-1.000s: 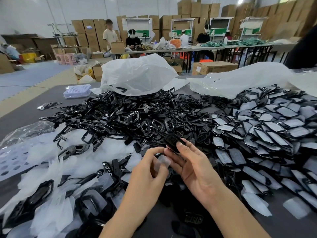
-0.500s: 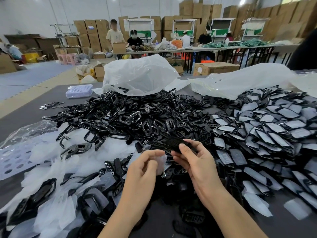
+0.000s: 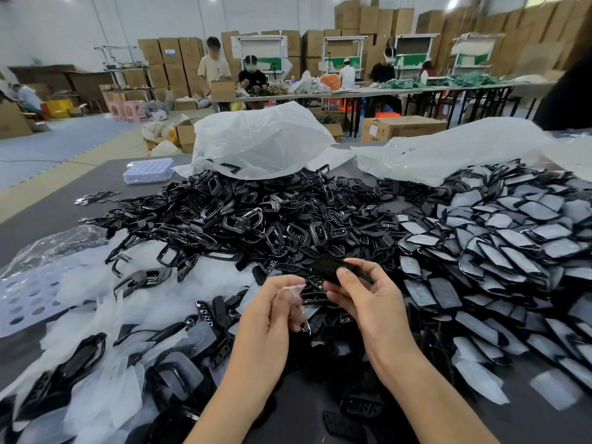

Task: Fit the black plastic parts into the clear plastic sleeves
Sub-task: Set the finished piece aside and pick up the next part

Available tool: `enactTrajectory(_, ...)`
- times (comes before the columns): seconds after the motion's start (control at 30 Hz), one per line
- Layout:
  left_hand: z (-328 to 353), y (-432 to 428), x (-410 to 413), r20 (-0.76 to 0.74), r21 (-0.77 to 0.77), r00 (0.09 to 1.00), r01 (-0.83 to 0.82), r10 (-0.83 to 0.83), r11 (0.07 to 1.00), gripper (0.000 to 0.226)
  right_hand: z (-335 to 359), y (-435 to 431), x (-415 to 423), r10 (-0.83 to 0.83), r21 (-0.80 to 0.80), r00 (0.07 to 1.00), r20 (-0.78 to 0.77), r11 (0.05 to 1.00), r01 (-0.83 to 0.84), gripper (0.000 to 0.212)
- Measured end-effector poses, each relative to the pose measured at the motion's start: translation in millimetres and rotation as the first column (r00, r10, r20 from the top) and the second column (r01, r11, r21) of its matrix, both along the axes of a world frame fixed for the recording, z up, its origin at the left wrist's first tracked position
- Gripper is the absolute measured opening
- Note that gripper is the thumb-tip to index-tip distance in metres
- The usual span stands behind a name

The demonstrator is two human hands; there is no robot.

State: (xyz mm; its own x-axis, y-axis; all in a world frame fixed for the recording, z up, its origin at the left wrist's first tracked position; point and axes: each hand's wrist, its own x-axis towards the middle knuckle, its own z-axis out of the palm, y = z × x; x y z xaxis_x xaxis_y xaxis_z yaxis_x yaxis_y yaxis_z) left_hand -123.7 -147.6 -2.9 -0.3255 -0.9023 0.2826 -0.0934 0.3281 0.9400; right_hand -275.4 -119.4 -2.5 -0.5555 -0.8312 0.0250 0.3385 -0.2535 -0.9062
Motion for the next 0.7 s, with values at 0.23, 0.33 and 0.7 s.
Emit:
enactTrajectory(0.23,-2.2,0.5,0.3,0.052,-0.047,0.999,-0.009,0.012,0.999,0.021,0.1,1.5,1.8,0.055,0.004,0.996,-0.065,0.998,-0.055,0.013)
enactTrajectory(0.33,-0.6,0.0,1.3,0.055,-0.055,0.998,-0.014,0.017,0.998,0.026,-0.4,1.1,2.4,0.112,0.013,0.994,-0.013,0.994,-0.112,0.013)
enactTrajectory(0.7,3.3,-2.1,0.8,-0.107,0.092,0.994,0.026,-0.016,0.995,0.021,-5.0,1.5,1.0,0.145,0.073,0.983,-0.110,0.988,-0.137,0.012)
